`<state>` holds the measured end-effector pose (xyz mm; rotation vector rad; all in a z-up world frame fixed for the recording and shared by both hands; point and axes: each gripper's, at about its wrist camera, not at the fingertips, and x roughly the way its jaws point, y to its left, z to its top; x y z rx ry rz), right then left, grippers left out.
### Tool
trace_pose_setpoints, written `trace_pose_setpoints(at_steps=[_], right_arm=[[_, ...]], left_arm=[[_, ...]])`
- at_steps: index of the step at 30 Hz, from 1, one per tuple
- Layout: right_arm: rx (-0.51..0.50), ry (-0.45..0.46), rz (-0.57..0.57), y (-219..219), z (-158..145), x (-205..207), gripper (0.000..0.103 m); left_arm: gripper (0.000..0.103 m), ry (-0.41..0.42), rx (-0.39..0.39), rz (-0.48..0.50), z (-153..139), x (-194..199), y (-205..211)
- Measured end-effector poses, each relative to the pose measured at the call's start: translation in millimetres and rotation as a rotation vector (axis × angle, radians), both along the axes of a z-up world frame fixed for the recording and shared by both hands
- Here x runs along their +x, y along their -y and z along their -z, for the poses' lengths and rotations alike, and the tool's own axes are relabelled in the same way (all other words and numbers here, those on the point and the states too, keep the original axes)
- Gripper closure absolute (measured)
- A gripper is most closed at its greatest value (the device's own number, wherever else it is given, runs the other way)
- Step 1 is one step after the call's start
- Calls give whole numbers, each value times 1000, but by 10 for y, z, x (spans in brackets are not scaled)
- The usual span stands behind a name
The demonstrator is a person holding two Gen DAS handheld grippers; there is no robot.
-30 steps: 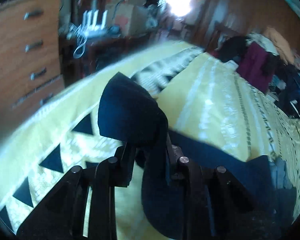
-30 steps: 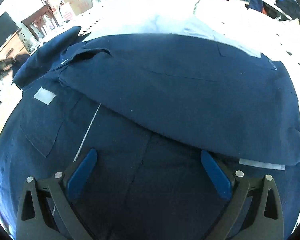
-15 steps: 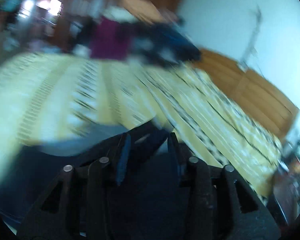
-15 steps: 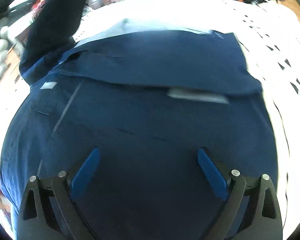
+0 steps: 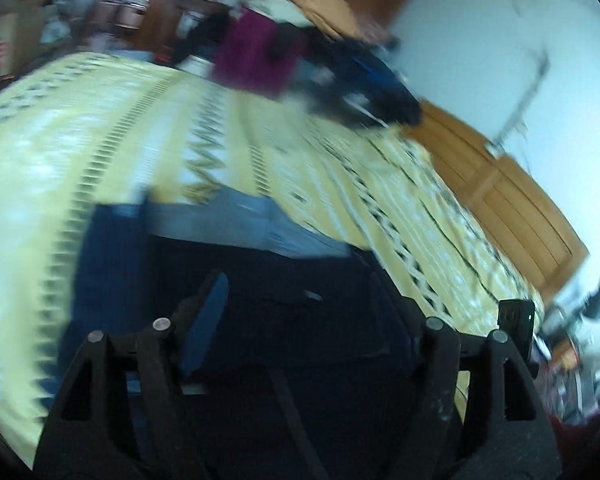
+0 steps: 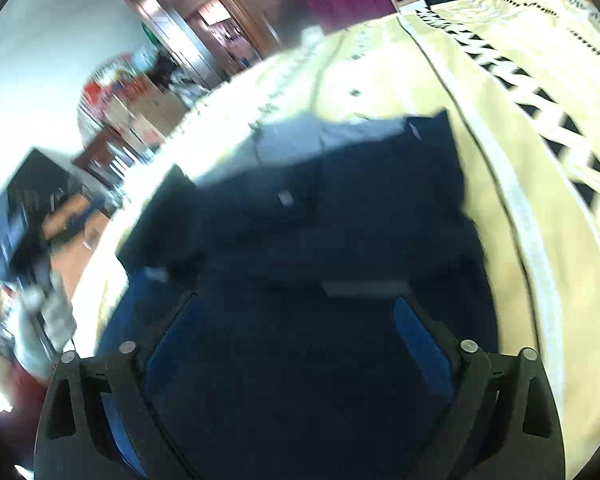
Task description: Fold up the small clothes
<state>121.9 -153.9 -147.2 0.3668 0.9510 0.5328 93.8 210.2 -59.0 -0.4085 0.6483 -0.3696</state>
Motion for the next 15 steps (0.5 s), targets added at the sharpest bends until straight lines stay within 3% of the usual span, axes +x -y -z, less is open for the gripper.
trace_pose_setpoints(at_steps=[4,6,8,11,15], right_arm=[[104,-59,-63,-208,104,585,19],[180,-135,-106,-343,261,911,33],[229,-240,-135,-459,488,1200,33],[164,-299,-99,-538,685,1432,33],[111,-337,-86,-611,812,1517,34]], left_arm=[[31,-48,-15,-146,150,102,-583],[31,-79,-7,-157,304,241,-740],[31,-136,-9,-156,528,452,-833],[32,-203,10,-161,773,675,-972],[32,-226,34,-166,930,770,-1053]])
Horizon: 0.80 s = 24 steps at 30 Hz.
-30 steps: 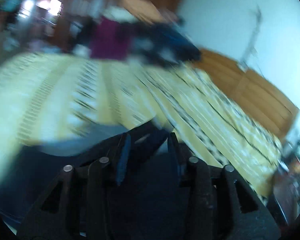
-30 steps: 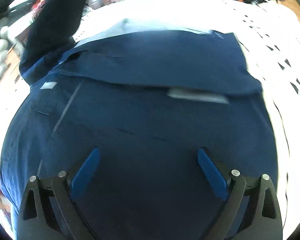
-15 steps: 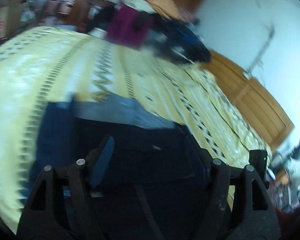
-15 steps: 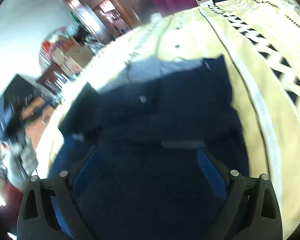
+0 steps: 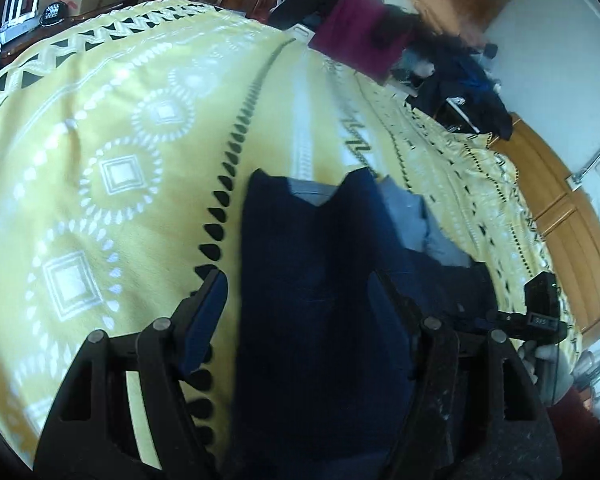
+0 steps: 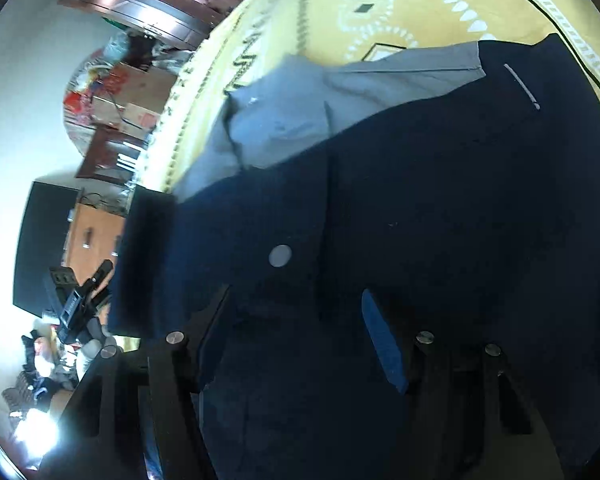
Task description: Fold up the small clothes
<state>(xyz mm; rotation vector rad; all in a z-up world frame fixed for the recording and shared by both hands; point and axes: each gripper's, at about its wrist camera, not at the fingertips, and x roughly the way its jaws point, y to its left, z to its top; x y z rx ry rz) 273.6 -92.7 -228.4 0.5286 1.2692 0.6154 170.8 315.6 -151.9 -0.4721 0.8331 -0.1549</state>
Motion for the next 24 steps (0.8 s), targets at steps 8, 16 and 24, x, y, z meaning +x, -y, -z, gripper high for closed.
trace_pose_setpoints(at_steps=[8,16,24], right_arm=[[-62,44,-72,-245,29,-51,35],[-55,109,-16,-75,-70,-130,98],[-132,192,111,697,-372,-563,98]], left_arm=[[32,-34,126,7,139,-14,75],[32,-120,164,-21,353,-9,-51],[31,-168,251,-10,393,45,58]])
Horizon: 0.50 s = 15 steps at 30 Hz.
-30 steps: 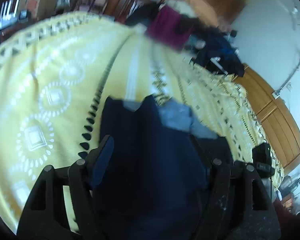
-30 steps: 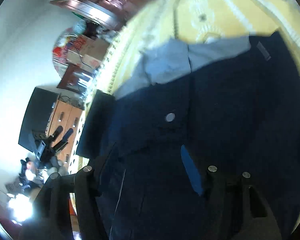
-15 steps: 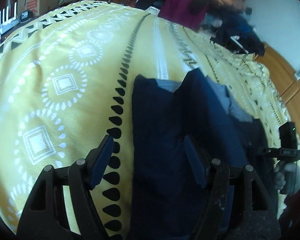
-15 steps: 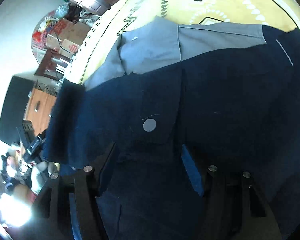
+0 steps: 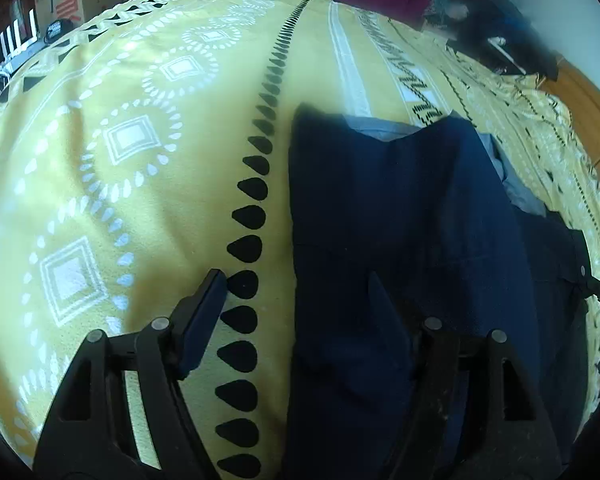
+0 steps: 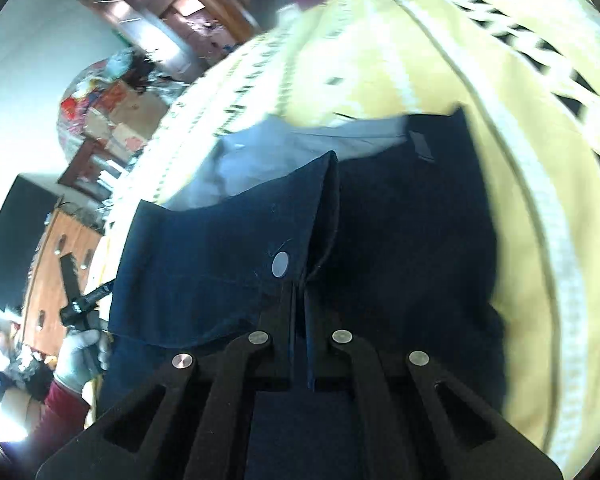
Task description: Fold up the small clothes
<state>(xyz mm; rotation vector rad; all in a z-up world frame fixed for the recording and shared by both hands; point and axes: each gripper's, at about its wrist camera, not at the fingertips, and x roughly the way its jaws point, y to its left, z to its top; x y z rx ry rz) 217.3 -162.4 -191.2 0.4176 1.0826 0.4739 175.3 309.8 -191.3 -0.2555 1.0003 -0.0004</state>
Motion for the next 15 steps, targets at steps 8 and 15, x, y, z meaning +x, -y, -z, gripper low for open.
trace_pose_setpoints(at_steps=[8,15], right_arm=[[-37,-1,31,218,150,-107,99],[-127,17,47,452,95,-327,97]], left_arm=[[27,-16,42,-5,-3,12,36],[27,39,52,-43,-252,-179,70]])
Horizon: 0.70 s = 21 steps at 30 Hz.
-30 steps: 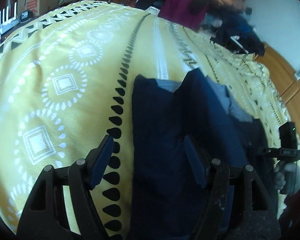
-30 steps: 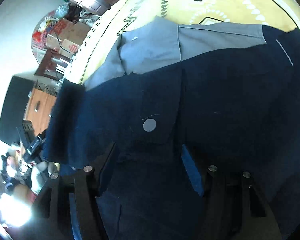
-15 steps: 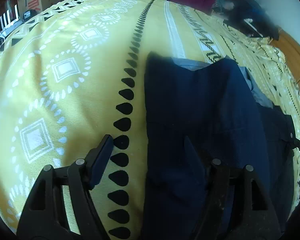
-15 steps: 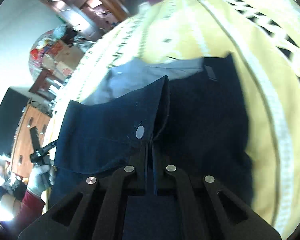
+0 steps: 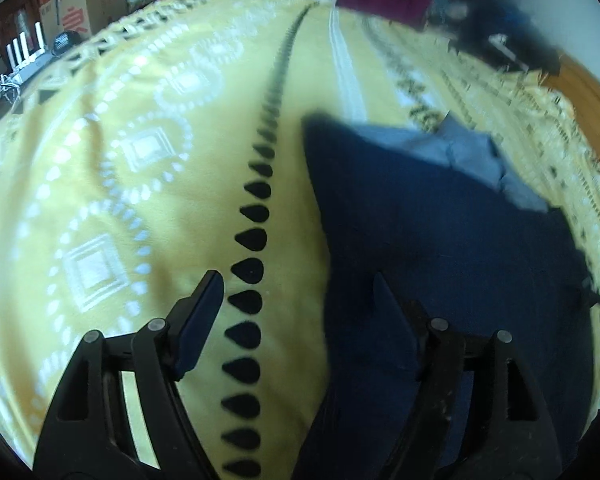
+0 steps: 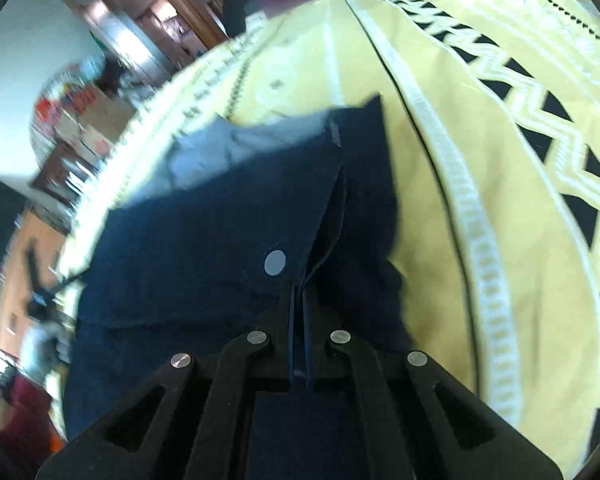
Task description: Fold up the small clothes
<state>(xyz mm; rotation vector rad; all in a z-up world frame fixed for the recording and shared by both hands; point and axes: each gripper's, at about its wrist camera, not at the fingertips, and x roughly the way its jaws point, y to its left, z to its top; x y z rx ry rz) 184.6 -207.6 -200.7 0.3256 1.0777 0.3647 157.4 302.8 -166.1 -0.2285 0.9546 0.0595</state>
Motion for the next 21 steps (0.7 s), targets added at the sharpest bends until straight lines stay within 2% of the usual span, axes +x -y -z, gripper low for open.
trace_pose_setpoints(at_steps=[1,3,4,5,6,10,13,15,17,18,19,20,21], right_arm=[[1,-19,-31,-12,43,-4,94],[7,-22,-38,-4,12,-30,80],[19,-5,-34,22,-57,-60,75],[34,19,-19,61,-141,-104,61],[48,39,-5,96,-213,-136,58],[81,125,3,97,-431,-177,58],[70,133,-52,-134,-371,-14,58],[37,121,-86,-295,-229,172,58],[-33,50,-83,-359,24,384,58],[-58,7,-73,-349,139,452,66],[-64,-16,-68,-338,200,485,68],[-74,3,-66,-340,140,460,65],[-96,30,-70,-361,59,407,58]], left_arm=[[27,26,-4,-13,-85,-70,-8],[27,69,-4,-30,-232,-174,-14],[27,90,-9,-30,-308,-217,-8],[27,104,-11,-22,-370,-245,14],[27,112,-5,-10,-402,-257,48],[27,95,5,76,-364,-177,305],[26,56,27,104,-185,-60,516],[24,11,69,106,-35,21,616],[24,-52,117,91,145,71,670],[23,-61,125,85,175,65,671],[21,-64,123,74,193,66,659],[21,-61,121,65,187,59,653],[20,-59,125,55,182,51,634]])
